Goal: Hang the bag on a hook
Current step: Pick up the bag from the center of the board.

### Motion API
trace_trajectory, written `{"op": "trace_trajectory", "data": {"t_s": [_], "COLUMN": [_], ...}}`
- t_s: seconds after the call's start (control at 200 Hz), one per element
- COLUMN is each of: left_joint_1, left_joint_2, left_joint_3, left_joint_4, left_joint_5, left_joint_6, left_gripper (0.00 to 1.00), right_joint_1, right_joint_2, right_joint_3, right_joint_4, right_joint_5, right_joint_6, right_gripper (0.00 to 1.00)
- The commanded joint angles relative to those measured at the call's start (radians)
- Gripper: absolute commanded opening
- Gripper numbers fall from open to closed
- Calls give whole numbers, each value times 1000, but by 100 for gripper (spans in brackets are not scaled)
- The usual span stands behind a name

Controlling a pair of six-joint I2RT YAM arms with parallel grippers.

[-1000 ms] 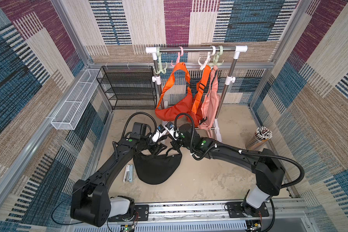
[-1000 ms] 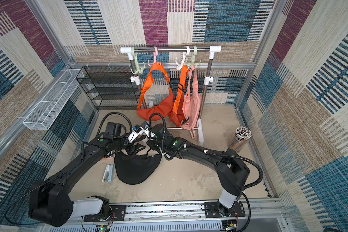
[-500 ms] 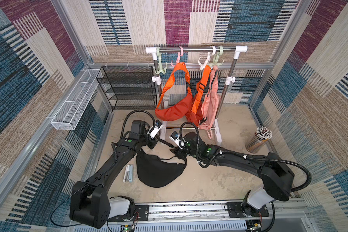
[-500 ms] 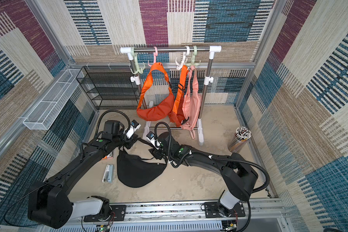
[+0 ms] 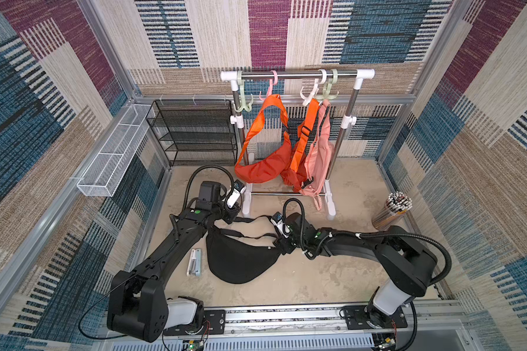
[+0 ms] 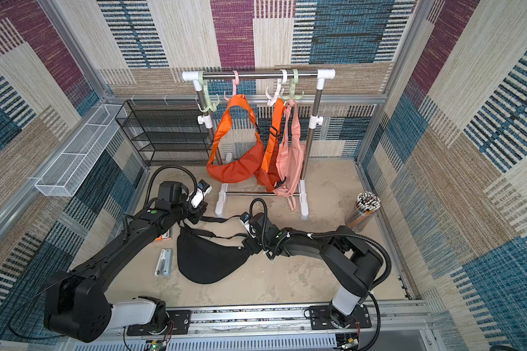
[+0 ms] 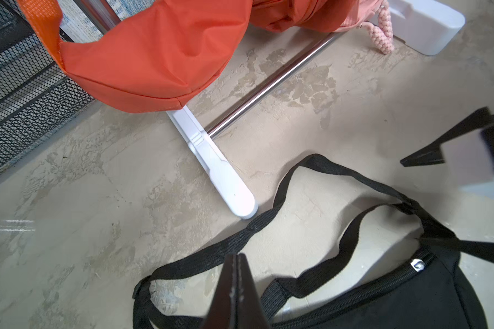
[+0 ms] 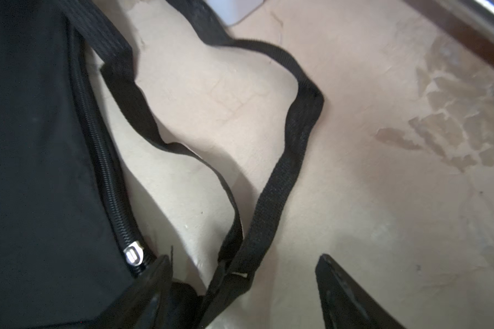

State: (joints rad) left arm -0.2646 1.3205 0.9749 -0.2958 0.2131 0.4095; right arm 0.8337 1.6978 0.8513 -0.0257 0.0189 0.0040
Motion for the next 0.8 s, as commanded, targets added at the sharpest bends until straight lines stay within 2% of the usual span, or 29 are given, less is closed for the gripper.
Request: {"op": "trace_trajectory", "data": {"t_s": [0.0,0.12,0.145,0.245,0.296,0.366,0.526,0.626,0.796], "left_joint_1": [0,2,2,5,5,5,-2,-11,-55], "left_joint_2": [-12,-36,-41,-65,-76,-81,-35,-15,10], "left_joint_3": [10,8,8,5,1,2,31,-9,-63], "left_joint_4": [27,36,35,34,30,11,-64,-2,127], "left_joint_5": [-16,-29,-30,-24,-6,32,129,197,231], "left_joint_6": [-33,-38,-38,-23,5,56,160,198,232], "left_gripper": [0,0,3,29,38,44,48,51,58], "right_joint_1": [-3,-14,-17,-21,-24,-27,-29,-30,-29], "right_joint_2": [44,115,128,172,187,194,162,98,-47], "right_joint_3": [32,84,93,118,130,135,159,163,151], "right_joint_4": [44,19,14,-7,-20,-21,-1,34,90], "right_joint_5": [29,71,79,137,152,163,172,172,166], "right_joint_6": [43,72,80,94,96,99,77,36,-54], "right_gripper": [82,80,80,74,62,40,3,0,0]}}
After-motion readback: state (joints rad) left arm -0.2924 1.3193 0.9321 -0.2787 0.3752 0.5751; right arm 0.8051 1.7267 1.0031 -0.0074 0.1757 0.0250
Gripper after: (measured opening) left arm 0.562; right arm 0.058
